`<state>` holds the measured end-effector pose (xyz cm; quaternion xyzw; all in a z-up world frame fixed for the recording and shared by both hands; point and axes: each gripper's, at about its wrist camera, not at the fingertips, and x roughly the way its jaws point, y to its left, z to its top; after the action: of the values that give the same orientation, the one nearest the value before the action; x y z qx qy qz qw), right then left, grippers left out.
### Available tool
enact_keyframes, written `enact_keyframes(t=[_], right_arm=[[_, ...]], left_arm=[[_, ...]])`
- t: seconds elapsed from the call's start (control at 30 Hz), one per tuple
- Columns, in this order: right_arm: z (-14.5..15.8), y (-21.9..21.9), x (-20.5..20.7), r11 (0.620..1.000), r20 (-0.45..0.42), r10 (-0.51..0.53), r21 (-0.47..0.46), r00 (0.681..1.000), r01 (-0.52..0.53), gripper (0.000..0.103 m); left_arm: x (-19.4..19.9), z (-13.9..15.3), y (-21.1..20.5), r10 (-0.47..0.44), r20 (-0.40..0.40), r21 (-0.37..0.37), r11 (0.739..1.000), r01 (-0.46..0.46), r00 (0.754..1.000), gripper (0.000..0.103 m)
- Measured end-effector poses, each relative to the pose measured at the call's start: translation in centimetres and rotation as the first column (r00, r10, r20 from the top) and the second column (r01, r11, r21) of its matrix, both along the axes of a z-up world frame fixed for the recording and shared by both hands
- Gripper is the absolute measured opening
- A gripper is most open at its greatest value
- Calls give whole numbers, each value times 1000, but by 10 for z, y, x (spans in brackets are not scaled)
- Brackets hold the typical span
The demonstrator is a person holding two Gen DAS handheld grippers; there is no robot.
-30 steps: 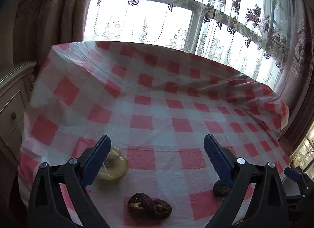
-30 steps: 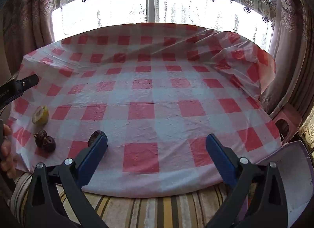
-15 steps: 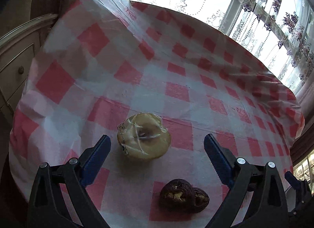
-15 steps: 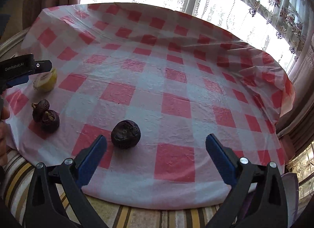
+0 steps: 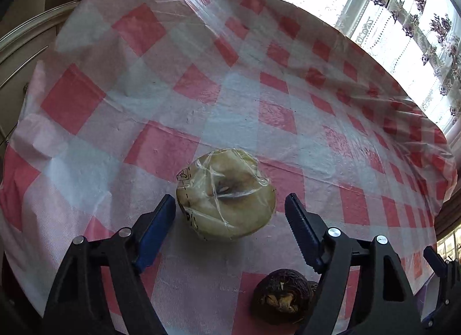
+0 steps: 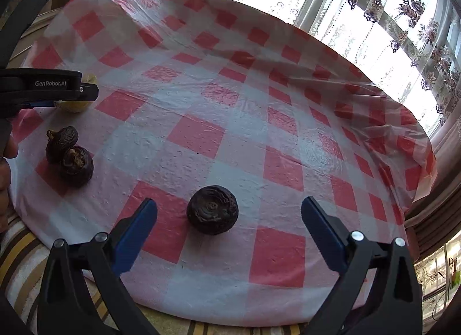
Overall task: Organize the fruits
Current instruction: 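Grasp the wrapped apple half with the left tool while the right tool grasps a dark dried fruit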
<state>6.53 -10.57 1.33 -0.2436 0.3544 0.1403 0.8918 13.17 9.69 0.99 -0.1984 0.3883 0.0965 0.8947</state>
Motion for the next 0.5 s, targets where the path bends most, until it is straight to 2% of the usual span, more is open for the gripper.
enact_keyframes(t=[0.2,0.27,0.33,0.5], right_arm=[[-3,1,3,999,-44,27,34,999,-25,85],[-3,0,4,998,-53,30,48,998,-27,81],[-3,-2,5,997,-65,35,65,997,-31,70],[-4,-7,8,993,-97,41,110,994,-30,60]], left_arm=[[3,-1,0,3,-4,22,1000,-3,1000,63],[3,-1,-1,2,-5,28,1000,-2,1000,63],[2,0,-2,2,-4,33,999,-2,1000,63],[2,0,-3,1,-3,47,999,-1,1000,62]])
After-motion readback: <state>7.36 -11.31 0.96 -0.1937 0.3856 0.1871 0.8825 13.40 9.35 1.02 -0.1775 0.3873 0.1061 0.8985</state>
